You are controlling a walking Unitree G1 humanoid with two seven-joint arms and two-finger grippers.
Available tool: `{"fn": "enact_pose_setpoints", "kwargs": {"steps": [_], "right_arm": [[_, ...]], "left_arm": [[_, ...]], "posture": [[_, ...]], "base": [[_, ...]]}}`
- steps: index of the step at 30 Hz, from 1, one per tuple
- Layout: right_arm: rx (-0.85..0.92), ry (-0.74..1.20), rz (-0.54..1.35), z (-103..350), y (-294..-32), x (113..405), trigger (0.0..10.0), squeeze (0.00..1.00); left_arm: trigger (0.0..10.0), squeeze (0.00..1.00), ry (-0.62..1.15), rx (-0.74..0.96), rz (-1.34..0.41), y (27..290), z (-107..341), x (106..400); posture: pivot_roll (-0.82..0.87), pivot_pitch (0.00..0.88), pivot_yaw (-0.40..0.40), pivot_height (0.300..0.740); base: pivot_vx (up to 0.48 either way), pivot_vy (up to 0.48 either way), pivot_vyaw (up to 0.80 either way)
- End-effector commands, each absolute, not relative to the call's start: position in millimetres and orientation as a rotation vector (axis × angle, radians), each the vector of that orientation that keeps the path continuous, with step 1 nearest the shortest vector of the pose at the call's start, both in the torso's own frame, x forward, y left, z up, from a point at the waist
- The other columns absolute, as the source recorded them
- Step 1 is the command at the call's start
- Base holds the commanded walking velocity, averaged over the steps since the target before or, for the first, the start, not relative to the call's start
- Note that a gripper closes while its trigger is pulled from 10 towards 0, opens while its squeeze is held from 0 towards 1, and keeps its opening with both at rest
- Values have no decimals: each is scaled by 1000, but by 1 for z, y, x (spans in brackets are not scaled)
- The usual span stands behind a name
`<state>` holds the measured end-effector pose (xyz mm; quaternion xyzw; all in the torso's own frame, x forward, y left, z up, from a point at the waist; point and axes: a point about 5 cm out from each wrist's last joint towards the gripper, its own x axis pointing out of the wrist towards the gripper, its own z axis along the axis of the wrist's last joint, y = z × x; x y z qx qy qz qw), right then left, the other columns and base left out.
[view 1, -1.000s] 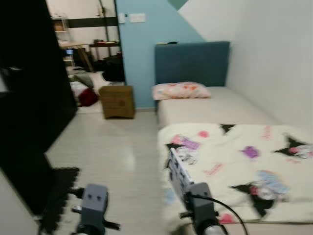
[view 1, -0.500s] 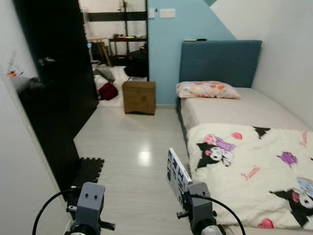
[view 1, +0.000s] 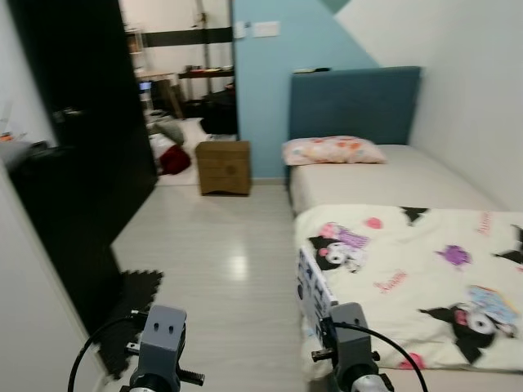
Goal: Clean up the room
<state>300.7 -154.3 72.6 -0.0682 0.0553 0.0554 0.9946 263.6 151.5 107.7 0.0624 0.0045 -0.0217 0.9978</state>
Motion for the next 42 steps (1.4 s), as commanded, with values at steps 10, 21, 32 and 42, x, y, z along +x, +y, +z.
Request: {"fn": "enact_pose_setpoints", "kwargs": {"steps": [10,21,32,42], "right_arm": [[-76,38,163,86,-140,301,10000,0],[-73,42,175,85,-138,302,10000,0],[-79,46,183,84,-139,301,10000,0],[-83,47,190,84,-137,302,10000,0]], "left_arm": [[10000,0,14,107,-10,158,105,262],[10000,0,9,79,-20,158,106,259],[10000,0,4,65,-21,157,107,260],[10000,0,2,65,-20,158,107,259]], "posture": [[-36,108,33,740],[-30,102,24,740],[-35,89,21,740],[-31,83,18,740]], "base": [[0,0,0],[201,0,0],[304,0,0],[304,0,0]]}}
